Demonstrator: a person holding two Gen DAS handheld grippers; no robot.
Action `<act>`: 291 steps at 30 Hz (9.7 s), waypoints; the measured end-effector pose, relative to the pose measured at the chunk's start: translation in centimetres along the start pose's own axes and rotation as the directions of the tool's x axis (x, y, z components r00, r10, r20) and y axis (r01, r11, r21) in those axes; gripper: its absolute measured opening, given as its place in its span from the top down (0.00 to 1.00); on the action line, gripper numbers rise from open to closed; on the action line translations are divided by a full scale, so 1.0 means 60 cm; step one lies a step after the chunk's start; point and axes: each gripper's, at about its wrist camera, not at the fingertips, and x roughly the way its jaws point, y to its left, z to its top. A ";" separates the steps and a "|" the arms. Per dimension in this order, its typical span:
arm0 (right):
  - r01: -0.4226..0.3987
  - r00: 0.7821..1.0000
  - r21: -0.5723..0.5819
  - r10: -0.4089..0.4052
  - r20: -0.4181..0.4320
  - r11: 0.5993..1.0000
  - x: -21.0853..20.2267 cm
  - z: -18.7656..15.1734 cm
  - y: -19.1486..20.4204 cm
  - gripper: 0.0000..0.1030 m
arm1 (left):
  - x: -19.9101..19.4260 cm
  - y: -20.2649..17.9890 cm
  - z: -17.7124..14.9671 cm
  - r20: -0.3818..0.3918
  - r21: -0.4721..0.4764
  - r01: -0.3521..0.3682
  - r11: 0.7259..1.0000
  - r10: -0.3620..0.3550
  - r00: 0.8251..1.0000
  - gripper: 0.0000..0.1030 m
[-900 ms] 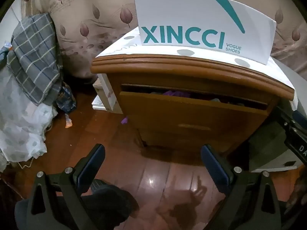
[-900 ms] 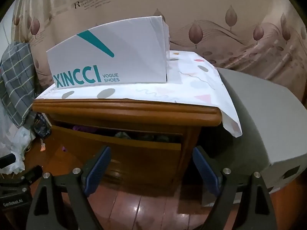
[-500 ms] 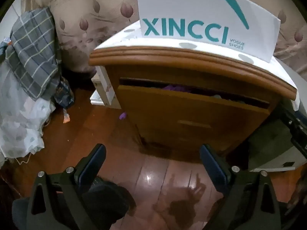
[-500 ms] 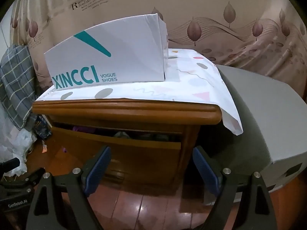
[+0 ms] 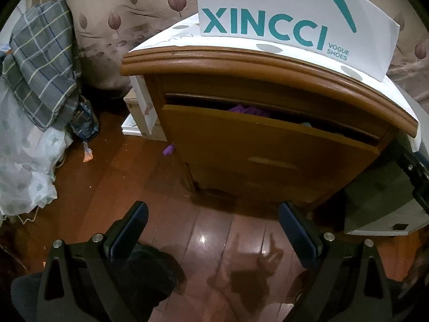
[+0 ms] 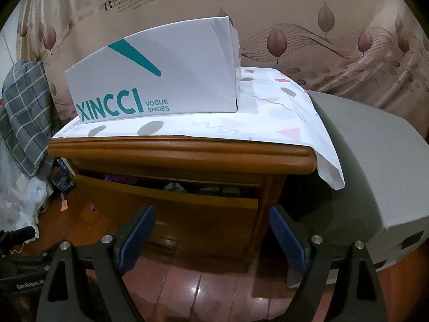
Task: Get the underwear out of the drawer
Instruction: 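Approach the closed nightstand drawer with both grippers open, then hook the drawer front with the left gripper and pull it open, then move the left gripper over the purple bra in the open drawer, then grasp the purple bra with the left gripper and lift it out, then grasp the red rolled garment with the right gripper while the left gripper carries the purple bra up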
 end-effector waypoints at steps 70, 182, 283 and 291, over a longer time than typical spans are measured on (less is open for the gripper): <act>0.036 0.999 0.075 -0.034 -0.021 0.997 0.002 0.013 -0.034 0.14 | 0.176 0.046 0.070 0.021 -0.500 0.349 0.793 -0.392 0.920 0.05; 0.036 0.993 0.065 -0.028 -0.112 0.997 0.033 0.013 -0.029 0.14 | 0.150 0.155 -0.082 -0.184 -0.621 0.082 0.780 -0.247 0.951 0.04; -0.133 0.923 -0.191 0.051 -0.381 0.973 0.104 -0.041 0.069 0.14 | 0.163 0.097 0.082 -0.114 0.091 0.193 0.977 -0.183 0.977 0.82; -0.175 0.868 -0.291 0.008 -0.497 0.941 0.161 -0.042 0.127 0.14 | 0.167 0.109 0.084 -0.115 0.047 0.184 0.982 -0.178 0.977 0.82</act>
